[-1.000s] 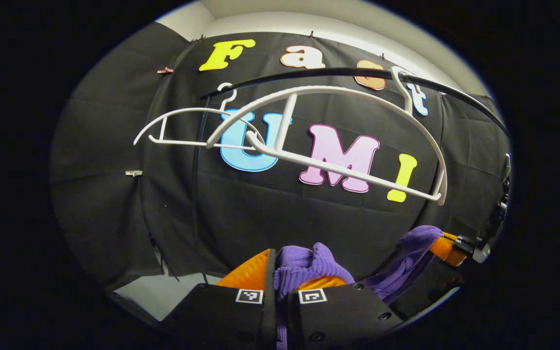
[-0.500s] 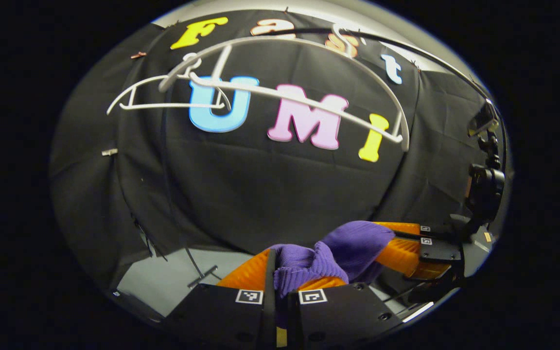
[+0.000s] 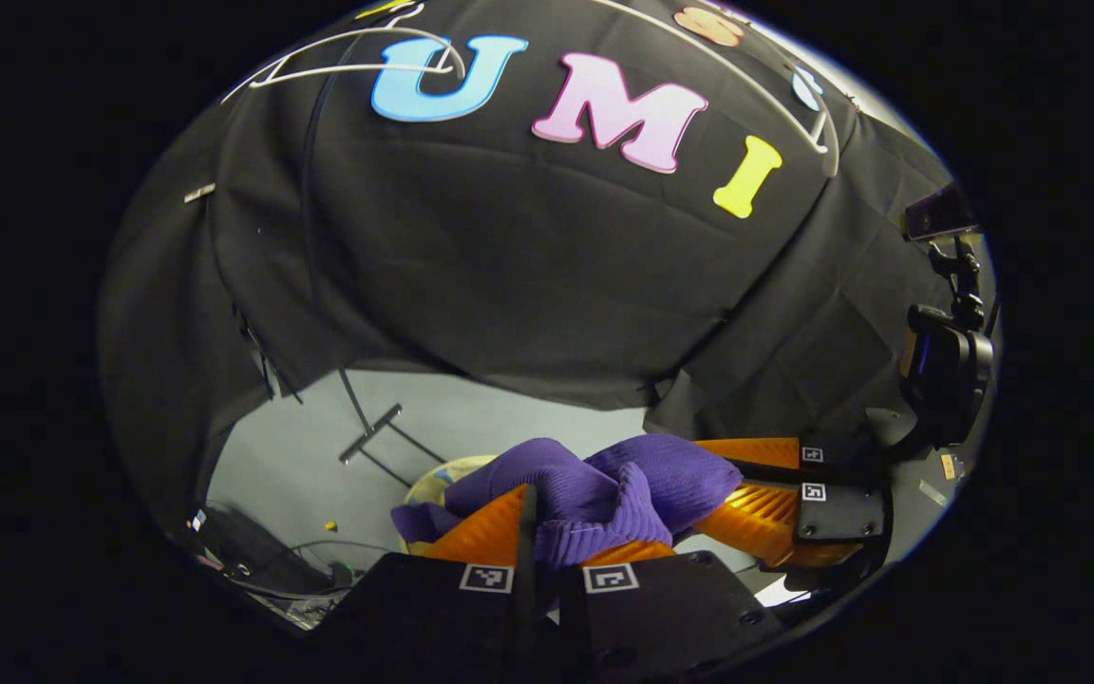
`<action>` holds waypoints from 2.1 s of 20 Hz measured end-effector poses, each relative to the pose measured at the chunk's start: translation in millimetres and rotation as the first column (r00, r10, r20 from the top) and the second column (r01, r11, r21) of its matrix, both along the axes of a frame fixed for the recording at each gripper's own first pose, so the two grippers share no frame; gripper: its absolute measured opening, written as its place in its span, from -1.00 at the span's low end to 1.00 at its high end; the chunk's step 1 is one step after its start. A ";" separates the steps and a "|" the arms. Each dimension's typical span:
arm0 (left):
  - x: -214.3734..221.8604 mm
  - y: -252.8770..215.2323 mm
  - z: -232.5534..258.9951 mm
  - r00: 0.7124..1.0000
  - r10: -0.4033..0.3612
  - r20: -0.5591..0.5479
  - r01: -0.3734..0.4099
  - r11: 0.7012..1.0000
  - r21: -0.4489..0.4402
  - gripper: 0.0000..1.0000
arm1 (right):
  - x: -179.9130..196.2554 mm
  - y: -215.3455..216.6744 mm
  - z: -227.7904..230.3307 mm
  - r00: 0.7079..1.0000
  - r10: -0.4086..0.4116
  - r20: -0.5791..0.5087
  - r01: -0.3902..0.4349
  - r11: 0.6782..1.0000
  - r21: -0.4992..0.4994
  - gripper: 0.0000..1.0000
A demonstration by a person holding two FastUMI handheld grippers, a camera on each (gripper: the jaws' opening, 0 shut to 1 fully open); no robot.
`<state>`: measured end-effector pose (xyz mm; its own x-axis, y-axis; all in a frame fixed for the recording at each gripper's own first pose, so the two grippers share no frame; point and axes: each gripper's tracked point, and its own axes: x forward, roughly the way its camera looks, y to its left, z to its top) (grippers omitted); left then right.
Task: Grasp the clothes on the hanger with both hands and then place them into the laundry hamper below.
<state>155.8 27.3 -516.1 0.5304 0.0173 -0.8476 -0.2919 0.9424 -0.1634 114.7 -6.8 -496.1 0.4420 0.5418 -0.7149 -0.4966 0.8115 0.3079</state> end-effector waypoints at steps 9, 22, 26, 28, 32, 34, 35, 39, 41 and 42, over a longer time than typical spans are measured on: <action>-36.1 -20.4 -61.7 0.962 -0.005 -0.272 -0.034 0.990 -0.137 -0.74 | -45.7 -11.6 -50.1 0.967 -0.002 -0.255 -0.024 0.995 -0.098 -0.67; -34.5 3.4 -73.4 0.949 0.008 -0.316 -0.026 0.998 -0.055 0.18 | -35.7 -33.4 -59.4 0.961 -0.016 -0.277 -0.047 0.974 -0.221 0.53; -30.1 21.3 -64.0 0.956 0.067 -0.285 -0.084 0.995 -0.047 0.91 | -22.4 -29.3 -61.1 0.959 -0.080 -0.271 0.026 0.980 -0.196 0.97; -26.9 23.4 -62.2 0.958 0.086 -0.273 -0.102 0.994 -0.047 0.92 | -17.6 -30.0 -57.5 0.963 -0.080 -0.257 0.029 0.980 -0.196 0.98; -25.1 23.9 -53.6 0.965 0.080 -0.251 -0.093 0.995 -0.039 0.91 | -20.0 -25.0 -55.9 0.965 -0.065 -0.254 0.018 0.983 -0.184 0.97; -26.0 21.3 -47.5 0.970 0.077 -0.232 -0.090 0.995 -0.045 0.84 | -21.8 -24.5 -51.2 0.969 -0.061 -0.241 0.015 0.982 -0.186 0.98; -26.1 21.1 -42.8 0.972 0.076 -0.221 -0.089 0.995 -0.046 0.91 | -22.6 -23.4 -47.0 0.970 -0.065 -0.235 0.021 0.983 -0.184 0.98; -25.8 23.2 -18.9 0.987 0.068 -0.146 -0.076 0.996 -0.048 0.92 | -25.6 -15.6 -25.8 0.974 -0.105 -0.201 0.072 0.983 -0.167 0.99; -26.0 26.9 0.4 0.994 0.057 -0.091 -0.060 0.998 -0.033 0.92 | -27.7 -11.1 -17.1 0.977 -0.127 -0.172 0.100 0.982 -0.160 0.98; -26.5 29.6 13.3 0.997 0.048 -0.058 -0.050 0.998 -0.025 0.92 | -28.2 -8.7 -7.8 0.979 -0.138 -0.151 0.114 0.981 -0.156 0.98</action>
